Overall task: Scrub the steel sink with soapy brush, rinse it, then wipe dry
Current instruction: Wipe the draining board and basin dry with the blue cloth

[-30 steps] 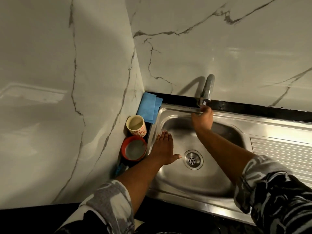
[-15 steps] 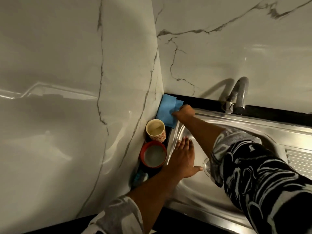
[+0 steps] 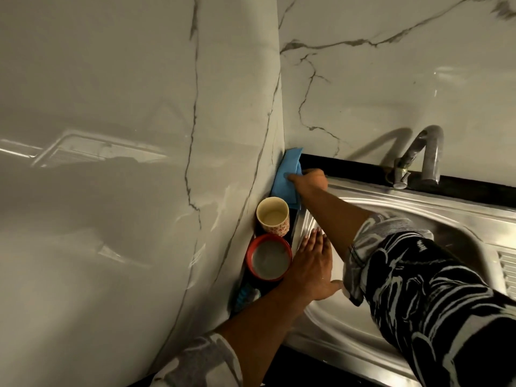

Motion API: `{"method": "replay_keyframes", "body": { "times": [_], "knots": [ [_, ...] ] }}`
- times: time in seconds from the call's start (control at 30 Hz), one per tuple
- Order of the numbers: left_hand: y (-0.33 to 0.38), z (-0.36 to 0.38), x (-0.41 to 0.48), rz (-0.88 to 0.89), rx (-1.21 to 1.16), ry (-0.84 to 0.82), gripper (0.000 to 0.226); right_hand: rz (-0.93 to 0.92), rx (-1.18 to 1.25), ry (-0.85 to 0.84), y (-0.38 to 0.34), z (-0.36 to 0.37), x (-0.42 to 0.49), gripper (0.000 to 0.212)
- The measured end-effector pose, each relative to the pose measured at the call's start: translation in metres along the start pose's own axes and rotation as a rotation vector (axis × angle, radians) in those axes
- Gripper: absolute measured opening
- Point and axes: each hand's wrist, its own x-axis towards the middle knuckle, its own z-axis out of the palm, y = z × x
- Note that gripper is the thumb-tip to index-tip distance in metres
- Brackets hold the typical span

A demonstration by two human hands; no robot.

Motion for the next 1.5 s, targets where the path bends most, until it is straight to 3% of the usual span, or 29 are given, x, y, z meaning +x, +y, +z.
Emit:
{"method": "replay_keyframes", "body": {
  "times": [0.07, 0.2, 0.3, 0.4, 0.53, 0.77, 0.93, 1.17, 1.23, 1.4, 1.5],
  "knots": [
    [0.000, 0.004, 0.004, -0.016, 0.023, -0.010, 0.118, -0.048, 0.129, 0.038, 0.006, -0.008, -0.007, 0.035],
    [0.014, 0.005, 0.006, 0.024, 0.036, 0.023, 0.123, -0.079, 0.426, 0.044, 0.029, -0.043, -0.026, 0.017],
    [0.033, 0.006, 0.011, 0.066, 0.015, 0.032, 0.124, -0.034, 0.600, 0.037, 0.057, -0.084, -0.045, 0.019],
    [0.062, 0.006, 0.010, 0.104, 0.007, 0.011, 0.123, 0.028, 0.691, 0.090, 0.096, -0.141, -0.078, 0.034],
    [0.117, 0.009, 0.008, 0.195, 0.028, -0.023, 0.115, 0.035, 0.678, 0.231, 0.172, -0.234, -0.135, 0.045],
    [0.249, 0.043, 0.020, 0.329, 0.104, -0.073, 0.126, 0.043, 0.763, 0.624, 0.292, -0.388, -0.224, 0.013],
    [0.374, 0.085, 0.016, 0.448, 0.151, -0.118, 0.126, 0.104, 0.712, 0.768, 0.377, -0.488, -0.272, 0.011],
    [0.527, 0.144, 0.006, 0.503, 0.246, -0.190, 0.126, 0.151, 0.651, 0.818, 0.466, -0.612, -0.319, 0.008],
    [0.548, 0.153, 0.003, 0.501, 0.271, -0.212, 0.126, 0.206, 0.482, 0.852, 0.481, -0.642, -0.338, 0.009],
    [0.576, 0.172, 0.001, 0.479, 0.356, -0.254, 0.125, 0.332, -0.266, 1.063, 0.517, -0.701, -0.361, 0.025],
    [0.588, 0.177, 0.006, 0.463, 0.364, -0.279, 0.126, 0.441, -0.284, 0.949, 0.527, -0.702, -0.331, 0.053]
  ]
}}
